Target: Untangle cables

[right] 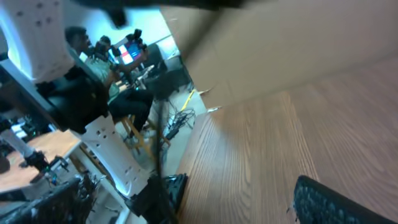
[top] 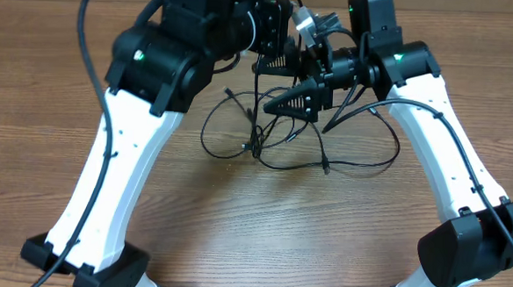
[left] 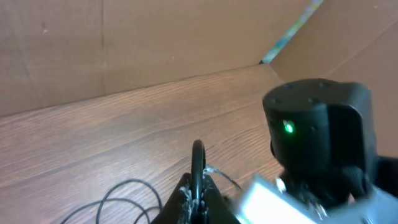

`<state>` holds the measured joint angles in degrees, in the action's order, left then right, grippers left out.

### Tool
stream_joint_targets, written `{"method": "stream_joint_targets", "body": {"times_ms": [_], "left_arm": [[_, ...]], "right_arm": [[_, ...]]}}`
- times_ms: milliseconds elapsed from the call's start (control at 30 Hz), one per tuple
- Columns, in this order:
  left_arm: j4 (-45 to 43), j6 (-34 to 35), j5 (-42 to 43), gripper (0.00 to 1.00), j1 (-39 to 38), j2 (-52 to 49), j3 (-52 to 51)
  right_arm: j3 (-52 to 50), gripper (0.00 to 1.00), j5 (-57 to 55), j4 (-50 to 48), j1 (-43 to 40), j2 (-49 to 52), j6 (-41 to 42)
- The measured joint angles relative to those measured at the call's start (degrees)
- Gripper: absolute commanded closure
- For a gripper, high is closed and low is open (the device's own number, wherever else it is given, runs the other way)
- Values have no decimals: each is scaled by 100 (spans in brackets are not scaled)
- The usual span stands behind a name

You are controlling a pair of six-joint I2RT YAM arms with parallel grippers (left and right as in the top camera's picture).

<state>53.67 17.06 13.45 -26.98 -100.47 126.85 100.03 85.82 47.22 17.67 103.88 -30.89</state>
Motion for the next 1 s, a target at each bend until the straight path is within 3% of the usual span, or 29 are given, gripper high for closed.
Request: {"method": "stream_joint_targets", "body": {"times_ms": [500, 567, 600, 667, 1000], "left_arm": [[-413, 59, 83, 95, -4, -37, 7], [-444, 59, 61, 95, -4, -37, 7], [-470, 61, 24, 95, -4, -37, 7], [-575, 63, -94, 95, -4, -37, 7], [-664, 83, -625, 90, -4, -39, 7]], "right_arm": [[-4, 2, 50, -52, 4, 0, -17], [-4, 21, 52, -72, 4, 0, -50], [-4, 36, 55, -79, 4, 0, -61], [-9, 96, 59, -122, 7, 0, -44], [-9, 96, 26, -160, 7, 0, -59]]}}
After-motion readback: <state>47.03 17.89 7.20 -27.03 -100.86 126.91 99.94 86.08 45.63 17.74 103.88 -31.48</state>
